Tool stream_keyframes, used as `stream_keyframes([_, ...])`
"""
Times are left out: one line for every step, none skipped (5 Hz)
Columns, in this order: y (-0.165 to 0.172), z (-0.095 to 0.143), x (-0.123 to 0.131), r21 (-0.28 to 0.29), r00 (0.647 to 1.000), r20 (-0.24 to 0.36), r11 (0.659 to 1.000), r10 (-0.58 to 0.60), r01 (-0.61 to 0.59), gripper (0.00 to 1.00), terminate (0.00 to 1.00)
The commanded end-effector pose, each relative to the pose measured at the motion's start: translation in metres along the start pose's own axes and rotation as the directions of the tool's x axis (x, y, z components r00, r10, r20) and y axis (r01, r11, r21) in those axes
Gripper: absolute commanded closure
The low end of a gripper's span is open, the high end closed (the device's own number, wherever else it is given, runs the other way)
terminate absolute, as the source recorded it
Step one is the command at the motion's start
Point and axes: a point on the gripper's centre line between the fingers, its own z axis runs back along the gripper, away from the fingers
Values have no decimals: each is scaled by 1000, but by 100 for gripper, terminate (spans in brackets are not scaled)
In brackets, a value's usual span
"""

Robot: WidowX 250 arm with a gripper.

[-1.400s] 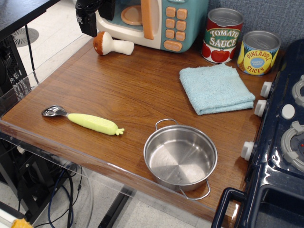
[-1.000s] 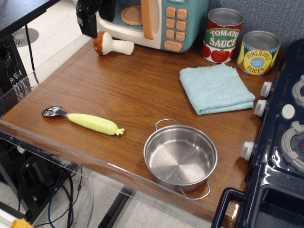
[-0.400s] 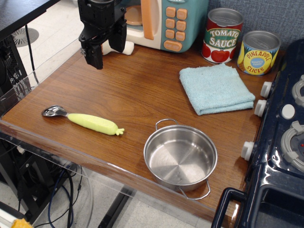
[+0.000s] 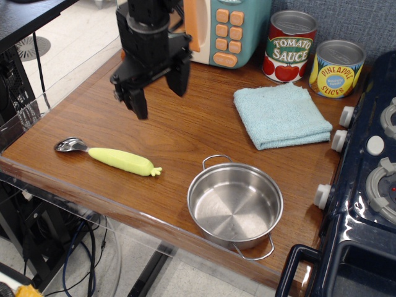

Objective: Grabbed the pot and moved it to the microwave

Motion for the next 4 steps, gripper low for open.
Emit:
stream_keyframes([19,7,-53,-94,964,-67,963,-258,251,0,0])
stream_keyframes([21,-10,-63,-64,946,-86,950,-311,307,0,0])
stream_keyframes([21,-28,-70,-40,915,-90,919,-394,392,0,0])
stream_keyframes([20,-35,-84,-67,865,-142,877,-481,477,0,0])
